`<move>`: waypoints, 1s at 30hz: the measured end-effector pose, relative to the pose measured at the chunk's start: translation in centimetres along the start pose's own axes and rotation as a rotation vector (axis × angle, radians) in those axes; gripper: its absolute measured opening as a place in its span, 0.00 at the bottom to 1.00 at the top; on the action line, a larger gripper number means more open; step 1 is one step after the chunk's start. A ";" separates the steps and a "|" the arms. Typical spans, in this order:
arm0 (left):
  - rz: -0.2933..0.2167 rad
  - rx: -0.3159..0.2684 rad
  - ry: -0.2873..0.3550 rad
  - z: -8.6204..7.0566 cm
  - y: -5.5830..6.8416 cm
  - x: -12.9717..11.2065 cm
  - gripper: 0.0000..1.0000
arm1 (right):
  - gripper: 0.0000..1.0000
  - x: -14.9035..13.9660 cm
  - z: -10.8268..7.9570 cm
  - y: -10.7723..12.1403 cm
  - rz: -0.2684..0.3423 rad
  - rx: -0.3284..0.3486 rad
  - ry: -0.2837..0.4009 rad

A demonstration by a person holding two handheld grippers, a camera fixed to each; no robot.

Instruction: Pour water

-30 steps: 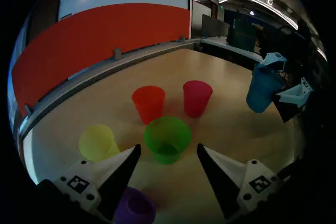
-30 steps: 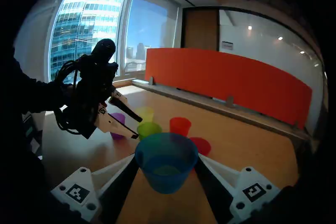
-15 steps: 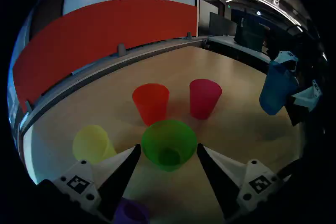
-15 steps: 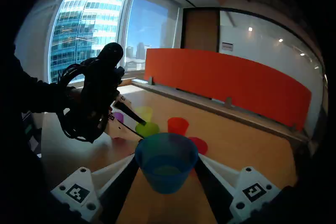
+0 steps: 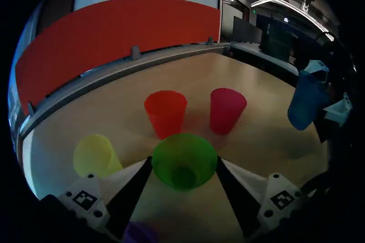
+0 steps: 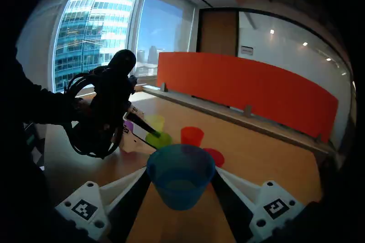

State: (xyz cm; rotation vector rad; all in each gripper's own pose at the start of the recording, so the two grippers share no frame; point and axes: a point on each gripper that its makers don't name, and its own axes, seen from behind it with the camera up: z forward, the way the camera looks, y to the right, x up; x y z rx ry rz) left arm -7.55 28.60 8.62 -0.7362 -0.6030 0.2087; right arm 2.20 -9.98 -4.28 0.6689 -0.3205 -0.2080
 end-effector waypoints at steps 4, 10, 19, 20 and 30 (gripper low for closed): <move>-0.001 0.009 -0.003 0.2 -0.2 0.0 0.99 | 0.91 -0.1 0.0 0.1 0.001 -0.001 -0.001; 0.012 0.029 0.005 0.4 -0.4 0.0 0.88 | 0.91 -0.1 0.0 0.1 0.002 -0.001 -0.001; 0.010 0.019 0.046 -0.6 0.0 1.2 0.87 | 0.91 0.1 0.0 0.3 -0.001 -0.002 0.005; 0.008 0.017 0.052 -0.8 0.1 1.4 0.87 | 0.91 0.2 -0.1 0.3 -0.002 -0.002 0.005; 0.008 0.003 0.137 -4.7 0.6 3.6 0.87 | 0.91 1.5 -0.3 -0.2 -0.009 -0.002 0.023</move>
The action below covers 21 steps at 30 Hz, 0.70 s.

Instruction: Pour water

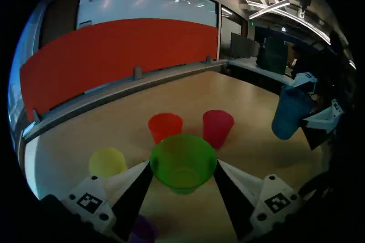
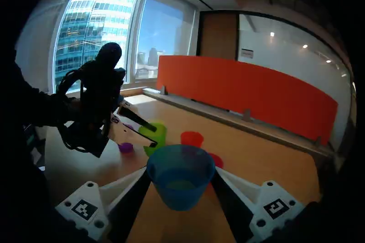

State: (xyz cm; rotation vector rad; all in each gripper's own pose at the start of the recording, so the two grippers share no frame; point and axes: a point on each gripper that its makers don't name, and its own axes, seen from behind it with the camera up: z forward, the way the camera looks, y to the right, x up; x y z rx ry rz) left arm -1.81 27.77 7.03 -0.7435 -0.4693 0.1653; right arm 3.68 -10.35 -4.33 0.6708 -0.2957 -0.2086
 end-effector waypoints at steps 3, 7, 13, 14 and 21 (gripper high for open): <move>0.012 0.001 0.034 -1.6 0.0 1.0 0.87 | 0.91 0.5 -0.1 -0.3 -0.004 0.002 0.008; 0.026 0.009 0.085 -4.0 -0.1 2.4 0.87 | 0.91 1.3 -0.2 -0.8 -0.005 0.008 0.015; 0.031 0.014 0.161 -7.9 -0.4 4.5 0.87 | 0.91 2.7 -0.4 -1.8 -0.004 0.024 0.034; 0.030 0.015 0.174 -8.6 -0.4 4.9 0.87 | 0.90 3.0 -0.5 -2.0 -0.005 0.027 0.038; 0.040 0.016 0.253 -13.1 -0.5 7.1 0.87 | 0.91 4.8 -0.4 -3.6 -0.012 0.052 0.056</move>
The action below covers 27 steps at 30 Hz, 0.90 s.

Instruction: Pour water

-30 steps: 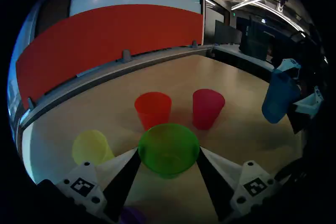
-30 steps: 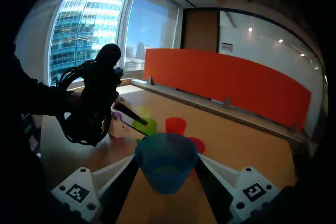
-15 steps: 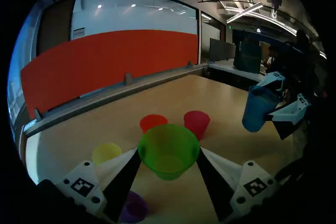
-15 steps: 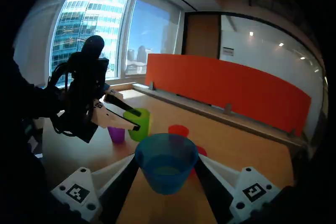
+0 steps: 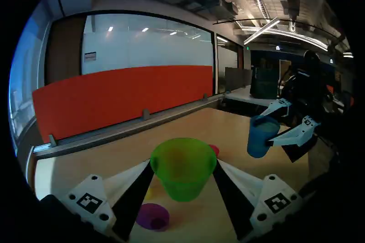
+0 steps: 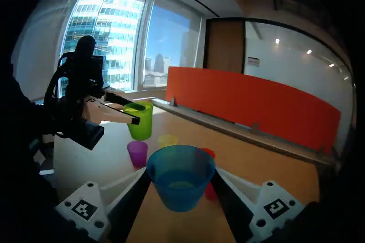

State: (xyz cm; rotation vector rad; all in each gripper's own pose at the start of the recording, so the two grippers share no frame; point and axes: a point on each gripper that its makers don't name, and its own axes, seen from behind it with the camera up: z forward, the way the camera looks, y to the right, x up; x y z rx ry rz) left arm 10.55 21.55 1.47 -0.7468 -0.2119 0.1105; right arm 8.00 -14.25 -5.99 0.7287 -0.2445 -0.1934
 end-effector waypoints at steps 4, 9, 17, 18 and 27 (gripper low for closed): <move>0.015 0.001 0.039 -2.2 0.0 1.5 0.88 | 0.91 1.0 0.2 -0.9 -0.001 0.012 0.013; 0.031 -0.001 0.072 -4.4 0.1 2.7 0.88 | 0.91 2.1 0.4 -2.0 0.001 0.027 0.031; 0.022 -0.020 0.119 -7.0 0.7 4.1 0.88 | 0.91 3.8 1.2 -3.6 0.015 0.060 0.053; 0.018 -0.022 0.125 -7.2 0.7 4.2 0.88 | 0.91 4.0 1.3 -3.7 0.017 0.062 0.057; -0.006 -0.040 0.155 -8.8 0.6 4.7 0.88 | 0.91 5.4 1.6 -4.6 0.013 0.076 0.082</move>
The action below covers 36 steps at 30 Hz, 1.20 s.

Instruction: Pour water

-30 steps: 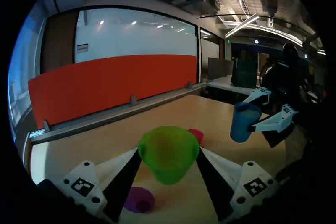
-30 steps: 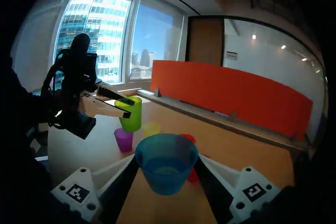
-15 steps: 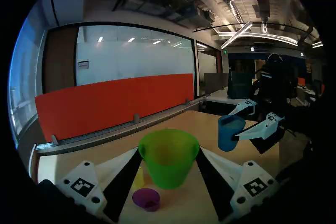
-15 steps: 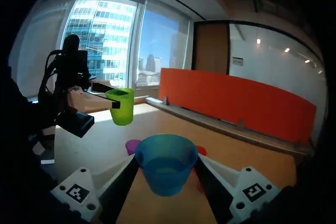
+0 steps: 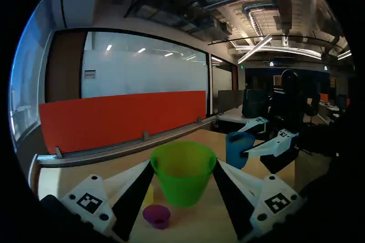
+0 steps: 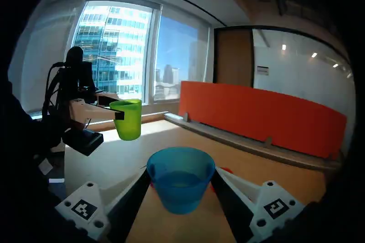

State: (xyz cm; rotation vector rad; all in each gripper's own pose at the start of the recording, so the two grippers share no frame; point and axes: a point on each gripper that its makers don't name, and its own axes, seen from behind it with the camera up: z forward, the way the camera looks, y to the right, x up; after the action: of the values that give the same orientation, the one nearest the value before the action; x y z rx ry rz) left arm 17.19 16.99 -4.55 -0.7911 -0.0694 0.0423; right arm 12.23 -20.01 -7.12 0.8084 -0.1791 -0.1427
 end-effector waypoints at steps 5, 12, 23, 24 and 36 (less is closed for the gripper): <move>-0.016 -0.022 0.005 -0.6 0.3 0.0 0.88 | 0.91 0.3 0.2 -0.4 -0.005 0.008 0.003; -0.011 -0.035 0.005 -1.1 0.3 -0.3 0.88 | 0.91 0.9 0.6 -0.8 -0.021 0.017 0.008; -0.027 -0.071 0.007 -1.4 1.2 -1.1 0.88 | 0.91 1.8 1.2 -1.6 -0.073 0.034 0.011; -0.030 -0.073 0.006 -1.4 1.2 -1.2 0.88 | 0.91 1.9 1.3 -1.6 -0.073 0.036 0.013; -0.042 -0.100 -0.012 -1.3 1.9 -2.7 0.88 | 0.91 3.7 2.1 -1.8 -0.057 0.052 0.049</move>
State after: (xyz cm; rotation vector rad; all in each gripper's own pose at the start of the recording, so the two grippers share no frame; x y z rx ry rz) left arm 14.54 17.23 -6.93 -0.8889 -0.1001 0.0035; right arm 15.31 -23.45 -6.56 0.8682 -0.1139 -0.1725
